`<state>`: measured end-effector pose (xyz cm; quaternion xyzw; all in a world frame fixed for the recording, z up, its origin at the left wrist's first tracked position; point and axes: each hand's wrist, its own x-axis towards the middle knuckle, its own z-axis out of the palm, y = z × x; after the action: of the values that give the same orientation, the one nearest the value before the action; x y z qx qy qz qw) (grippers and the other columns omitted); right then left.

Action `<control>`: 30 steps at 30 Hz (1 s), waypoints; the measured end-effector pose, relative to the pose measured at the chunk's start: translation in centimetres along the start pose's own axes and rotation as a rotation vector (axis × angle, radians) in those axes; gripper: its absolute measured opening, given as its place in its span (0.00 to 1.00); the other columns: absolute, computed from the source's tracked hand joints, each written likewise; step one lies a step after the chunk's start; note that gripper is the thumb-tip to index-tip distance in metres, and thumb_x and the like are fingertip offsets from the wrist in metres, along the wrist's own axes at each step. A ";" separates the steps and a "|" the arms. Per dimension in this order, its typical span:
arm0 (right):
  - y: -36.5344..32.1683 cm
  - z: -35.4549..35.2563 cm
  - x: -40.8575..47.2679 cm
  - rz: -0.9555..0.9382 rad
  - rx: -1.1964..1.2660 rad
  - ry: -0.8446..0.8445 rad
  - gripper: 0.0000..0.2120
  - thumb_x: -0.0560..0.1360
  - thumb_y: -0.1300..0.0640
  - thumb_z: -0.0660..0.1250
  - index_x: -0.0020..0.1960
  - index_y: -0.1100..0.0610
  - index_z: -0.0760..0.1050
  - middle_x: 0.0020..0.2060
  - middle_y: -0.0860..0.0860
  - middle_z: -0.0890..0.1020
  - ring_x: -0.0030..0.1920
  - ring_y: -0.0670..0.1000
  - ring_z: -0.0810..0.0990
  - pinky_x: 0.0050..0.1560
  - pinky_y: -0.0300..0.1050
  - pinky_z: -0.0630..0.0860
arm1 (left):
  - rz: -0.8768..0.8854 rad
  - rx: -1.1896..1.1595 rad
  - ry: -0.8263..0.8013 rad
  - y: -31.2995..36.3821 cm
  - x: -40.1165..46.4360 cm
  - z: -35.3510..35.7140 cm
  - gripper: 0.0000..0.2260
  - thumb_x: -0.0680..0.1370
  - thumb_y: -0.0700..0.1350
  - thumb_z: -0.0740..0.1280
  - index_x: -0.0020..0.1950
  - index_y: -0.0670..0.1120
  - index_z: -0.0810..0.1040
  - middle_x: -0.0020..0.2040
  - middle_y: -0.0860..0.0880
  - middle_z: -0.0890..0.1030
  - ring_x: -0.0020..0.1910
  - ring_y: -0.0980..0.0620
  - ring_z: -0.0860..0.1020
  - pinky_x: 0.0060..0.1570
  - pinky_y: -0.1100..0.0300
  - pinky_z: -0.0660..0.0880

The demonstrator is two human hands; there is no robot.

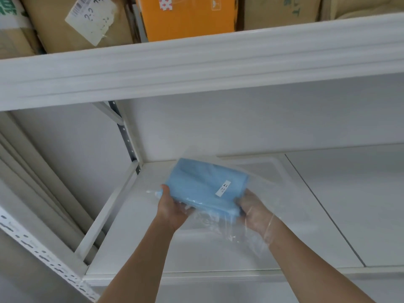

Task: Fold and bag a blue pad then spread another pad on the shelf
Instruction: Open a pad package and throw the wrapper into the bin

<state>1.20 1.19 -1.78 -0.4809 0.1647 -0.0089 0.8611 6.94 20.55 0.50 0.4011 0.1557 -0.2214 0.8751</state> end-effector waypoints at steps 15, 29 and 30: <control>-9.3 -18.6 -2.6 0.117 -0.131 0.163 0.24 0.71 0.74 0.52 0.61 0.60 0.75 0.52 0.60 0.82 0.45 0.59 0.82 0.38 0.49 0.81 | 0.174 -0.137 0.158 -9.3 0.4 9.9 0.25 0.79 0.61 0.56 0.71 0.49 0.65 0.61 0.44 0.77 0.54 0.43 0.79 0.56 0.48 0.74; -13.4 -28.5 -5.3 0.073 0.031 0.656 0.16 0.76 0.71 0.52 0.59 0.60 0.70 0.38 0.53 0.70 0.34 0.50 0.69 0.29 0.38 0.70 | 0.329 -0.091 0.369 -15.9 -0.3 14.4 0.17 0.83 0.48 0.47 0.69 0.48 0.67 0.65 0.42 0.76 0.55 0.41 0.79 0.50 0.52 0.75; -13.2 -28.7 -5.2 0.047 0.066 0.685 0.18 0.75 0.72 0.51 0.60 0.61 0.70 0.39 0.53 0.72 0.34 0.50 0.69 0.28 0.38 0.70 | 0.346 -0.116 0.383 -15.9 -0.5 14.5 0.17 0.83 0.48 0.47 0.68 0.48 0.68 0.64 0.42 0.76 0.54 0.42 0.80 0.48 0.53 0.75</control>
<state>-10.20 -28.68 -3.26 -0.4180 0.4550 -0.1556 0.7708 -0.25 0.26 -0.21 0.4056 0.2599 0.0205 0.8761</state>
